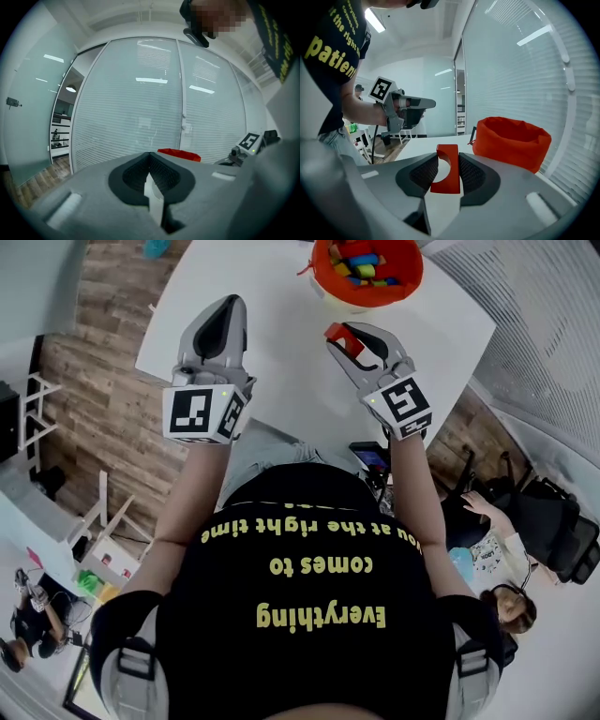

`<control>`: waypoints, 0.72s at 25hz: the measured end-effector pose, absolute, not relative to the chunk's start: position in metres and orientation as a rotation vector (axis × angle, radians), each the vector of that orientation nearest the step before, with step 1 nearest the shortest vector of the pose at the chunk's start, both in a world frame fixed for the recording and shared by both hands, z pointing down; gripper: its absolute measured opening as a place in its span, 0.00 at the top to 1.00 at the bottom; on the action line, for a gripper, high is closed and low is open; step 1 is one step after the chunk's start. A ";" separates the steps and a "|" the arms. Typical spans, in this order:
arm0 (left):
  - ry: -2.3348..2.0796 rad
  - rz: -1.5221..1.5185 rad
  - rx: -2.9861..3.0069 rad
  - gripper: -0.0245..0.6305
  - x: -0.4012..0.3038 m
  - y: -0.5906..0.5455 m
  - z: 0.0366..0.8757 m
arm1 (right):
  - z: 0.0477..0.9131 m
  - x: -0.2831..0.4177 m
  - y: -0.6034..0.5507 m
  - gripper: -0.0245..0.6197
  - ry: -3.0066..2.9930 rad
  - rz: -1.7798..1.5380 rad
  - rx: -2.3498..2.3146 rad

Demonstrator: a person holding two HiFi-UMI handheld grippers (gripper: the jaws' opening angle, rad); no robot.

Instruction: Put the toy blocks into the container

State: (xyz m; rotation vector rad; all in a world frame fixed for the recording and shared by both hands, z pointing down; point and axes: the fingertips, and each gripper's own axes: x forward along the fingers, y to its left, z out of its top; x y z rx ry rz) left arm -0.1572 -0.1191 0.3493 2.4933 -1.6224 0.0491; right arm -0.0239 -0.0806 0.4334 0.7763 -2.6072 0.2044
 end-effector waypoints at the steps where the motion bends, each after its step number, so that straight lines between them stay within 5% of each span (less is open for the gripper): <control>1: -1.610 0.045 2.502 0.96 -0.155 -0.121 0.348 | 0.430 -0.020 -0.082 0.74 -2.609 0.202 0.801; 18: -1.492 0.005 2.609 0.96 -0.126 -0.133 0.332 | 0.367 0.040 -0.098 0.74 -2.630 0.130 1.170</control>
